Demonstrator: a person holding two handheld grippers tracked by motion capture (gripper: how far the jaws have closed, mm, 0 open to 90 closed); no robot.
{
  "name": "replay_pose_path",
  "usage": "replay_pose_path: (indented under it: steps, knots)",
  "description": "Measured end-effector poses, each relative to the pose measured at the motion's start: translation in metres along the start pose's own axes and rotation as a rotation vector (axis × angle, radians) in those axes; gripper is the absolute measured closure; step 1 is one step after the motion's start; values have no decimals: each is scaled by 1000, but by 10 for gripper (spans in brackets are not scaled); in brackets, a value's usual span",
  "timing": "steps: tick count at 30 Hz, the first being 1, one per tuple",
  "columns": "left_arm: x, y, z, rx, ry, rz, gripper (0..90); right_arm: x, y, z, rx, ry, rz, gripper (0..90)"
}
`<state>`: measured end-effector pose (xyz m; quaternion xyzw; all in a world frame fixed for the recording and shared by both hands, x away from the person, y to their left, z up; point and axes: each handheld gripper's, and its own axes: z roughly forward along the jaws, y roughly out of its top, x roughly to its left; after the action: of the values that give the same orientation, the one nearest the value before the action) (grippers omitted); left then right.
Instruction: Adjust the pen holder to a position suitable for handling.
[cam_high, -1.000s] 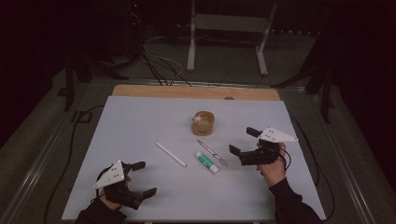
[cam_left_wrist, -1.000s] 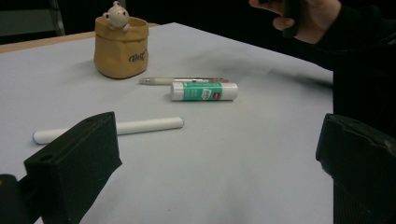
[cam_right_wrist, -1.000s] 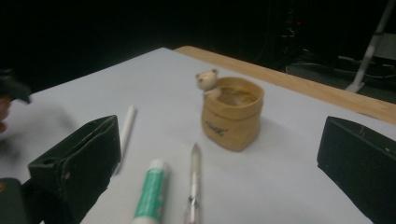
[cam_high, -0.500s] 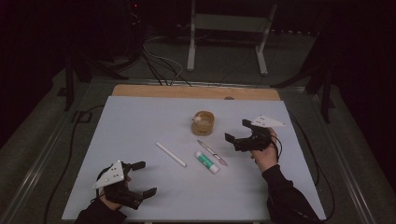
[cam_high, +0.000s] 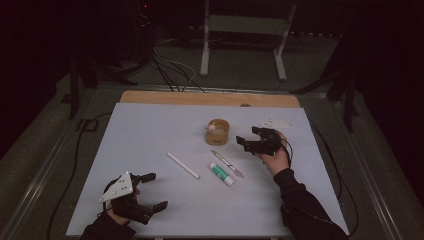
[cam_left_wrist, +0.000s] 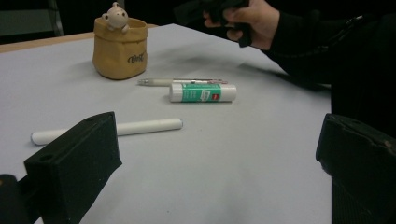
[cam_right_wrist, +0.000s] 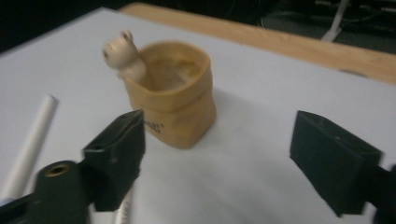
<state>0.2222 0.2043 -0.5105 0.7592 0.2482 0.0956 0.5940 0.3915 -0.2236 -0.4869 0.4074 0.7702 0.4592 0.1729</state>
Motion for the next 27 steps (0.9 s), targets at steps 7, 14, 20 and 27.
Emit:
replay_pose_path:
  steps: [7, 14, 20, 27]
  knots:
    - [1, 0, 0, 0, 0, -4, 2, -2, -4, 17, 72, -5, -6, 535]
    - [0, -1, 1, 11, 0, -4, 2, -3, -4, 32, 134, 8, -16, 776]
    - [0, -2, 2, 14, -3, -7, 2, -3, -3, 47, 213, 1, -17, 900]
    - [0, -1, 2, 11, -2, -12, 2, -1, 2, 65, 270, -34, -6, 900]
